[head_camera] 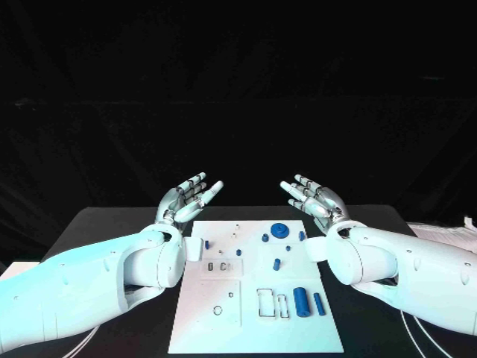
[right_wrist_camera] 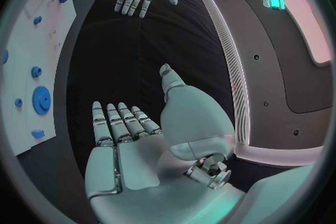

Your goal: Assemble the parts on the task board

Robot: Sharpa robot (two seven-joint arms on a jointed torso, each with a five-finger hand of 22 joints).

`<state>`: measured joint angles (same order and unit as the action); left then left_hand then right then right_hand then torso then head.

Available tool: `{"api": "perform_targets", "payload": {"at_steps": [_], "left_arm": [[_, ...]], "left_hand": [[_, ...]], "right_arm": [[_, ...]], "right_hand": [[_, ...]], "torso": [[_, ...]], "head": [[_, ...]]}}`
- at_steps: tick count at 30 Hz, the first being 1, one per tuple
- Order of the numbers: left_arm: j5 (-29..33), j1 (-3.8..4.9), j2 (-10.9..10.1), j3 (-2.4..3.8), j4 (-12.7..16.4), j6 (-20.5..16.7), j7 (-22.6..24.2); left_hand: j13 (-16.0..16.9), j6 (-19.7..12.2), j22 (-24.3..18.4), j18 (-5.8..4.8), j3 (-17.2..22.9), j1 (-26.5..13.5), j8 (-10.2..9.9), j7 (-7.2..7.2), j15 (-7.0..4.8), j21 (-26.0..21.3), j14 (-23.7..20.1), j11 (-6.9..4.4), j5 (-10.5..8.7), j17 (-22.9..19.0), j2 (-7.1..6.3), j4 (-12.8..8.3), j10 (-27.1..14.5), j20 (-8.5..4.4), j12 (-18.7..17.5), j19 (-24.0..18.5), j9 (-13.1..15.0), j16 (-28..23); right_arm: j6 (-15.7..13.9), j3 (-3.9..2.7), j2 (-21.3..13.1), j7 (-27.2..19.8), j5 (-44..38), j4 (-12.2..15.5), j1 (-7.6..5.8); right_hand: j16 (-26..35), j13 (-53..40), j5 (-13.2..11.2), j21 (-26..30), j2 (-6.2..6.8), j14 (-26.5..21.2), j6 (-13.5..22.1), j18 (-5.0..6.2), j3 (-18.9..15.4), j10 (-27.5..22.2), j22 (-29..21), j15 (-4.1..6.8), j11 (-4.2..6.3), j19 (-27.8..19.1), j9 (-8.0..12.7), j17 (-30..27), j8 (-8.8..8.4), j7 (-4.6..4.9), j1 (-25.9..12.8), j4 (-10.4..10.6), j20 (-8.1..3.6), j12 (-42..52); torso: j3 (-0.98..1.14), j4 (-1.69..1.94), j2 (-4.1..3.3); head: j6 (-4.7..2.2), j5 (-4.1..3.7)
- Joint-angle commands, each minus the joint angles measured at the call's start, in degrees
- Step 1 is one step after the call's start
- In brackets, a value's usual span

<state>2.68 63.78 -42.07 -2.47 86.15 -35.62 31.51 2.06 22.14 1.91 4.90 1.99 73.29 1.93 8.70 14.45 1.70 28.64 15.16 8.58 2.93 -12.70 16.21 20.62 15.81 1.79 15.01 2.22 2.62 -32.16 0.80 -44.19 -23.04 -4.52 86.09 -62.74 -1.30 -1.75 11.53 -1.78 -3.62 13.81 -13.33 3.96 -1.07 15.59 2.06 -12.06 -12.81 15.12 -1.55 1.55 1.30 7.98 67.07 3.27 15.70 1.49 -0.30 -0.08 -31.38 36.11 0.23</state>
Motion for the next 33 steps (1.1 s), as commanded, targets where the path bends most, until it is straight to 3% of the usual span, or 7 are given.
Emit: {"api": "perform_targets", "payload": {"at_steps": [1, 5, 9, 10, 17, 25, 33], "left_arm": [[1.1, 0.14, 0.1, -0.02, -0.1, 4.6, 2.7], [1.1, 0.14, 0.1, -0.02, -0.1, 4.6, 2.7], [1.1, 0.14, 0.1, -0.02, -0.1, 4.6, 2.7], [1.1, 0.25, -2.0, 0.01, 0.9, 5.2, 2.9], [1.1, 0.34, -4.3, 0.02, 2.3, 6.1, 3.8], [1.4, 0.53, -7.9, 0.08, 6.1, 9.9, 1.3], [0.0, 0.73, -11.0, 0.32, 11.6, 11.6, 0.4]], "left_hand": [[0.2, 1.5, 0.1, 0.81, 0.2, 3.2, 0.5, 8.28, 0.45, 0.4, 1.5, 0.67, 0.63, 0.2, -0.45, 1.0, 1.4, 0.93, 0.4, 0.5, 0.2, 0.4], [0.2, 2.0, 0.2, 0.86, 0.5, 3.3, 0.5, 8.32, 0.4, 0.4, 2.1, 0.65, 0.54, 0.3, -0.13, 1.0, 2.0, 0.94, 0.5, 0.7, 0.2, 0.5], [0.5, 4.6, 0.6, 1.37, 2.0, 3.6, 1.0, 8.32, -0.09, 1.1, 6.8, 0.29, 0.08, 0.8, 1.64, 0.9, 5.6, 0.91, 1.0, 3.4, 0.5, 1.4], [0.7, 6.2, 0.9, 1.69, 2.6, 3.8, 1.3, 8.27, -0.38, 1.7, 9.5, 0.11, -0.12, 1.1, 2.53, 0.8, 7.5, 0.89, 1.3, 5.4, 0.6, 2.0], [1.9, 26.4, 4.5, 5.53, 4.8, 4.9, 4.8, 6.61, -4.41, 9.8, 25.5, -2.67, -0.78, 2.7, 7.8, -1.0, 30.2, 0.38, 4.8, 30.0, 2.1, 7.0], [1.8, 32.5, 4.3, 5.73, 5.9, 6.4, 4.7, 4.81, -6.83, 11.2, 33.7, -4.81, -0.8, 3.7, 9.89, -4.9, 37.4, -1.62, 4.9, 36.6, 1.7, 8.1], [2.2, 34.4, 4.0, 5.73, 7.3, 6.3, 4.0, 3.88, -8.06, 11.6, 37.1, -6.02, -0.7, 5.1, 10.1, -6.7, 41.7, -2.76, 4.7, 39.6, 1.6, 8.3]], "right_arm": [[11.5, 0.12, 0.2, 5.1, -5.9, -0.7, -0.45], [14.3, 0.23, 0.3, 6.4, -7.2, -1.3, -0.81], [15.5, 0.27, 0.3, 7.0, -7.7, -1.5, -0.96], [9.9, 0.25, -1.0, 3.6, -12.0, -2.5, -1.39], [7.2, 0.05, -1.8, 2.2, -18.6, -3.1, -1.77], [8.3, -0.82, -3.5, 5.2, -36.0, -3.0, -2.96], [9.4, -1.49, -4.6, 11.6, -56.9, -2.9, -4.63]], "right_hand": [[-0.5, -0.2, 0.7, -0.5, -0.37, 1.9, -1.8, 0.89, 0.0, 2.2, 0.2, -0.62, -0.85, 0.7, -0.2, 0.2, 0.44, 7.64, 4.0, -0.2, 1.08, 0.5], [-1.0, -0.6, 1.1, -1.5, -0.68, 6.2, -4.9, 0.9, 0.0, 6.7, 0.8, -1.43, -1.6, 4.5, -0.5, 0.6, 0.82, 8.32, 5.9, -1.7, 1.12, 1.0], [-3.5, -1.5, 2.3, -4.5, -0.75, 21.5, -14.6, 3.2, 0.6, 19.9, 2.2, -1.2, -1.63, 14.6, -1.5, 1.7, 2.39, 8.39, 9.0, -4.4, 0.97, 3.0], [-4.3, -1.8, 2.4, -5.7, -0.7, 26.4, -17.9, 3.9, 0.7, 24.8, 2.6, -0.61, -1.11, 18.1, -1.8, 2.0, 2.93, 8.02, 9.7, -5.1, 0.98, 3.8], [-6.8, -1.9, 1.7, -10.1, -0.86, 42.7, -37.0, 6.75, 2.4, 39.9, 3.6, 3.06, 2.18, 30.4, -2.7, 2.3, 5.26, 5.05, 13.1, -8.7, 0.21, 5.6], [-5.5, -1.7, 1.0, -11.5, 0.52, 50.4, -43.1, 6.72, 8.1, 46.7, 2.8, 5.4, 4.19, 37.0, -2.3, 2.2, 3.76, 3.55, 13.2, -12.4, -2.34, 3.1], [-6.8, -1.9, -1.6, -15.3, 2.4, 58.9, -46.7, 6.68, 12.2, 51.9, 3.9, 8.17, 5.91, 43.9, -2.5, 3.4, 3.2, 2.41, 11.9, -14.4, -5.65, 2.3]], "torso": [[0.0, 0.0, -0.01], [0.0, 0.0, -0.01], [0.0, 0.0, -0.01], [-0.01, -0.12, -0.29], [0.24, -0.35, -1.19], [0.77, -0.09, -3.32], [0.86, 0.85, -5.93]], "head": [[0.01, 0.0], [0.01, 0.0], [0.01, 0.0], [0.4, -0.66], [-0.03, -0.65], [-1.14, -0.95], [-1.95, -2.03]]}}
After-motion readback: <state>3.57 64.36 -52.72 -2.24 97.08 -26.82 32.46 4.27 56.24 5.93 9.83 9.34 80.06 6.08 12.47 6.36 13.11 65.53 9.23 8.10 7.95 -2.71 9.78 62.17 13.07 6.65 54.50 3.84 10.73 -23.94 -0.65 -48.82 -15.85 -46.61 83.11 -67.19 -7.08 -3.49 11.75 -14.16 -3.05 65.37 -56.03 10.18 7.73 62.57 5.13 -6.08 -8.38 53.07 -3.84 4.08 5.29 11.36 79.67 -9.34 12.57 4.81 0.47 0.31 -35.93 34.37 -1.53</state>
